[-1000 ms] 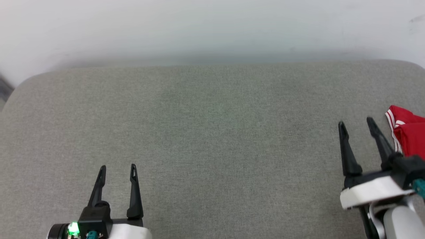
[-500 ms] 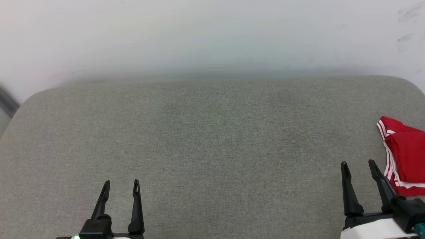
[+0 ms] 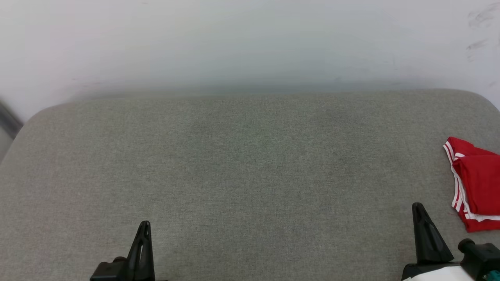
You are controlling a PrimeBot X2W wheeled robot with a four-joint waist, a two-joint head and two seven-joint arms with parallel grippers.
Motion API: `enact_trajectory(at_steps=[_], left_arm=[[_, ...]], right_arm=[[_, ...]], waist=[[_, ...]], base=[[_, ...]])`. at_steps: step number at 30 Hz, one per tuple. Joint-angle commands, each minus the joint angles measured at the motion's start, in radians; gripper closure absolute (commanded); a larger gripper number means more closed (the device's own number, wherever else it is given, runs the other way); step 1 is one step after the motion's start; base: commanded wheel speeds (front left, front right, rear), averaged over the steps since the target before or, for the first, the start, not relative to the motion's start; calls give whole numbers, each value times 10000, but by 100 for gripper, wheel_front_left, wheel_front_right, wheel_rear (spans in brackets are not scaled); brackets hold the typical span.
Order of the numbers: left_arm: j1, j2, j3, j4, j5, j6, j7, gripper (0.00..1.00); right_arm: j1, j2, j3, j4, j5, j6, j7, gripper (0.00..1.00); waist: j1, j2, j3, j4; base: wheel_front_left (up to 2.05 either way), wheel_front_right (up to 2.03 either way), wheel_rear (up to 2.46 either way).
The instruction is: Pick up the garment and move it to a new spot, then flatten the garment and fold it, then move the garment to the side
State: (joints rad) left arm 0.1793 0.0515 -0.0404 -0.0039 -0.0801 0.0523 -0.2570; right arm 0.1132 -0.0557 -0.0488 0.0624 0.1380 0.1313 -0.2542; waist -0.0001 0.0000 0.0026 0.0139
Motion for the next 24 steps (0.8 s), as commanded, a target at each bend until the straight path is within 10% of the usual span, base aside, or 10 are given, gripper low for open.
enact_trajectory(at_steps=[1,24], left_arm=[[-128,39,15,-148,-592,-54,63,100],[-1024,284,145,744,-5218,-611,891,100]], right_arm=[[-119,-19,11,-114,559,0,70,100],[-784,-178,23,464,4926,-2,970,100]], waist=[[1,0,1,-4],[1,0,0,-29]], base=[[0,0,0],[0,0,0]])
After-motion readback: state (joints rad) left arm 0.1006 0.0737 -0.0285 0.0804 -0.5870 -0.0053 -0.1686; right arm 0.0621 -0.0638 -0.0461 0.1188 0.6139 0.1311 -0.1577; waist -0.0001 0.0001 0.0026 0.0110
